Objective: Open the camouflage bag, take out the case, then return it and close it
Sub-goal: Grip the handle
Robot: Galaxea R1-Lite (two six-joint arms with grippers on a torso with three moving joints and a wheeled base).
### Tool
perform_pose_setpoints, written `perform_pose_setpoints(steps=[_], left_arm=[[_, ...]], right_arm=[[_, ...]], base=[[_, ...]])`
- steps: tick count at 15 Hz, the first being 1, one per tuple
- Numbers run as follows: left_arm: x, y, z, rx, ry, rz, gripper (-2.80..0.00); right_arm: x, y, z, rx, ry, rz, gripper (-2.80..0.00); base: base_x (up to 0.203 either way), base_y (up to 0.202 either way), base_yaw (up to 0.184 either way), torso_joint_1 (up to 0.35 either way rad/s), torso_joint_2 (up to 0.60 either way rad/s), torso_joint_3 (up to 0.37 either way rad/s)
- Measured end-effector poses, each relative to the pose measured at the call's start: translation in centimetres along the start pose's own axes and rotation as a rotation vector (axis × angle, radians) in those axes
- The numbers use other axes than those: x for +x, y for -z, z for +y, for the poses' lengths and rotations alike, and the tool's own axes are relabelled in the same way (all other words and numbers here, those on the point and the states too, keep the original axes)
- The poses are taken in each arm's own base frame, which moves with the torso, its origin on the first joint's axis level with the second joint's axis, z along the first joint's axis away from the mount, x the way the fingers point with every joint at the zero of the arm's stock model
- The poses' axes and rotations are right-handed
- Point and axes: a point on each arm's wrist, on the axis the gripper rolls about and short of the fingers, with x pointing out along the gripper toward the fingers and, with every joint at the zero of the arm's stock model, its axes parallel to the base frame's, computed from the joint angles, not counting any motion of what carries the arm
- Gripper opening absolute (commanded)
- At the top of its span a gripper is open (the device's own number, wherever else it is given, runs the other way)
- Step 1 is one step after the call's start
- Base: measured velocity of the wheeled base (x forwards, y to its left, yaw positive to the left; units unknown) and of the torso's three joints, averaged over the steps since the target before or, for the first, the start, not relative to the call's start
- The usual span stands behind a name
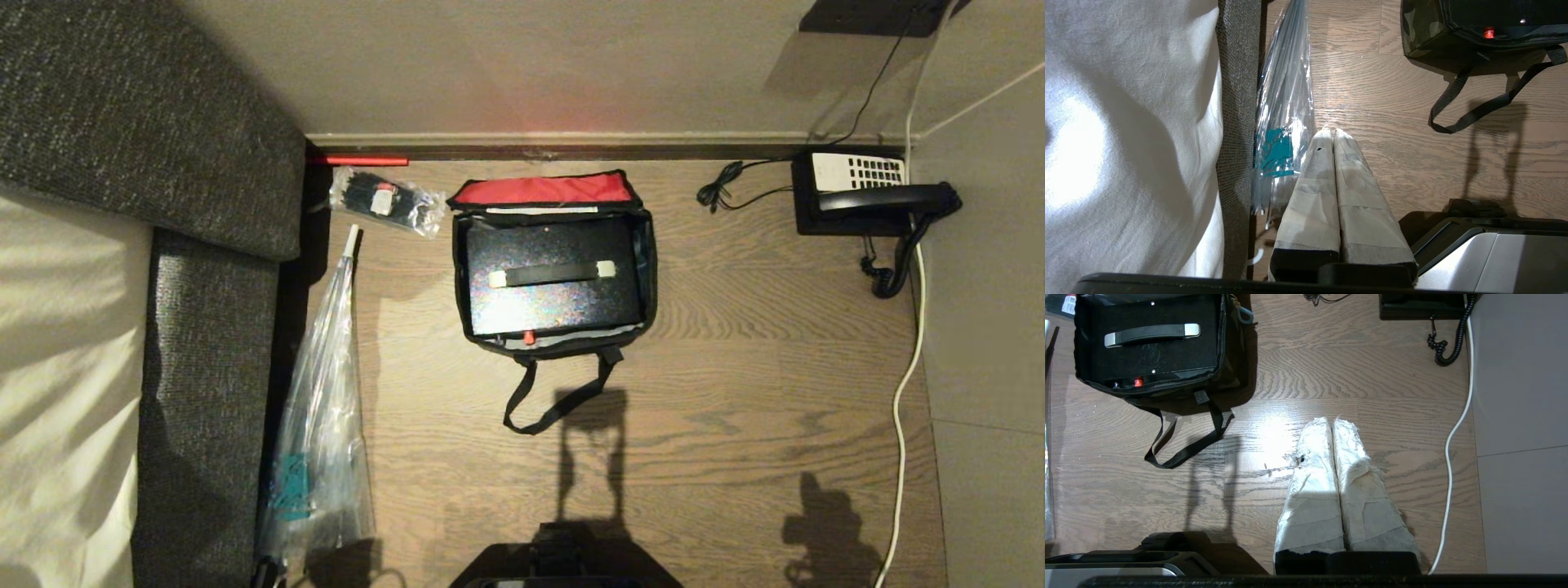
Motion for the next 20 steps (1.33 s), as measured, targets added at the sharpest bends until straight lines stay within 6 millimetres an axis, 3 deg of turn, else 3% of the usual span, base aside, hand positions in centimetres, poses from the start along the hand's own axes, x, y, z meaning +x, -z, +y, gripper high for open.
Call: perform_pose_setpoints(steps=[10, 15, 17, 20], left_arm=[[0.0, 0.0, 0.0, 0.000, -0.001, 0.000, -2.80], [0.0, 0.0, 0.0, 0.000, 0.000, 0.000, -2.80], [0.0, 0.0, 0.0, 0.000, 0.000, 0.000, -2.80], [0.0, 0.0, 0.0, 0.001, 0.000, 0.000, -2.80]], right_arm=[[-0.1, 0.4, 0.1, -0.057, -0.034, 0.077, -2.80], [-2.1, -6.1, 0.6, -0.026, -0.229, 0.193, -2.80], [0.3, -7.7, 0.6, -0.042, -0.305, 0.306, -2.80], [7.1, -8.1, 1.0, -0.087, -0.421, 0.552, -2.80]], base=[[0.000, 0.000, 0.000, 0.000, 0.00, 0.000], [0.000, 0.000, 0.000, 0.000, 0.00, 0.000], [0.000, 0.000, 0.000, 0.000, 0.00, 0.000], [0.000, 0.000, 0.000, 0.000, 0.00, 0.000]])
